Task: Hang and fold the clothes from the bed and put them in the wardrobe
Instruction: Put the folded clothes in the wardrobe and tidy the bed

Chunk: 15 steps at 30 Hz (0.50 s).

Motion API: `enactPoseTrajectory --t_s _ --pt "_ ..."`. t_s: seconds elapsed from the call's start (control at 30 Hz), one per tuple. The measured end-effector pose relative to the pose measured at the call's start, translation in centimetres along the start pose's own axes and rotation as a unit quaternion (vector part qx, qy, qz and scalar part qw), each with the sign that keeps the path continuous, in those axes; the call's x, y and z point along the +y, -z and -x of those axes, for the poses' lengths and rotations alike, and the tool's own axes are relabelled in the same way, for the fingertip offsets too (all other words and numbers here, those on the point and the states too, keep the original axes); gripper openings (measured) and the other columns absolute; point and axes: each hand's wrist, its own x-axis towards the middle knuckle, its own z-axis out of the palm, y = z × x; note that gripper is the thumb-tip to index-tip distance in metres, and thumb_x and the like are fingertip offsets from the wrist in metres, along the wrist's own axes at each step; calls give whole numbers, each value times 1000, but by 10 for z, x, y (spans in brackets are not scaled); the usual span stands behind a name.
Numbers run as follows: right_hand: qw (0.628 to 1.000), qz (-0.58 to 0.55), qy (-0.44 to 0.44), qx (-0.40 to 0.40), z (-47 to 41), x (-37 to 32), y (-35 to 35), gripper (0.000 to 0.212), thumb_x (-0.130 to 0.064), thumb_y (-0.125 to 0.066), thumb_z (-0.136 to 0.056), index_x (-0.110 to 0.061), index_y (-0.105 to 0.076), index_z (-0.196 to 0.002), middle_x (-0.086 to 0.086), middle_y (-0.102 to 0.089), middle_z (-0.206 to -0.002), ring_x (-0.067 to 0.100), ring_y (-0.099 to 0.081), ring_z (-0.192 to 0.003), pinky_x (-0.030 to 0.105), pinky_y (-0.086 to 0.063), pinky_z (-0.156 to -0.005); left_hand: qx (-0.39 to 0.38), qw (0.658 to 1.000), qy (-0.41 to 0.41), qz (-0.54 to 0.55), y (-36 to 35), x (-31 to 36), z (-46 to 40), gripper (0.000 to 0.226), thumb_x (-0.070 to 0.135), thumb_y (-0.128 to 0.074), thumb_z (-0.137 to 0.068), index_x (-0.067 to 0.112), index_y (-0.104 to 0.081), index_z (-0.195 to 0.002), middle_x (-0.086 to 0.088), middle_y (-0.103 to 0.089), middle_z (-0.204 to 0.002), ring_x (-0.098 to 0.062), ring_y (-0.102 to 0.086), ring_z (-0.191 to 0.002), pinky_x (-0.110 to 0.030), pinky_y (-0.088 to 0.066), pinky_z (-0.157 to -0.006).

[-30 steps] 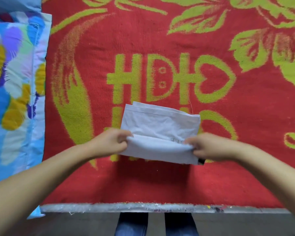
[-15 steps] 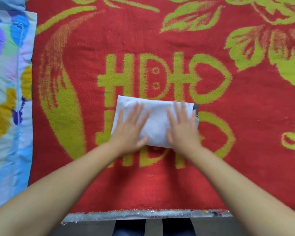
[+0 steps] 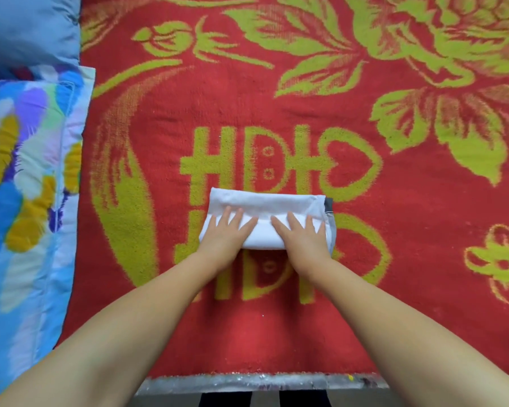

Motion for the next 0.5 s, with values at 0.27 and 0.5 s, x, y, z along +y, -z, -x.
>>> enactPoseTrajectory --t_s 0.27,0.5 --pt "993 75 3 89 69 7 161 70 -9 -41 -96 -32 -7 -153 7 -35 -148 40 -28 -137 59 -27 -106 33 999 5 -40 183 13 52 76 0 -41 -93 26 -2 -152 -15 -17 -156 -39 -17 -142 -54 -27 -109" --pt "977 107 -18 183 153 16 270 71 -9 -45 -96 -32 -8 -152 6 -32 -150 40 -27 -139 59 -28 -105 151 987 -12 -56 303 33 109 72 3 -44 -92 25 -9 -151 -13 -39 -141 -38 -34 -131 -49 -40 -96"
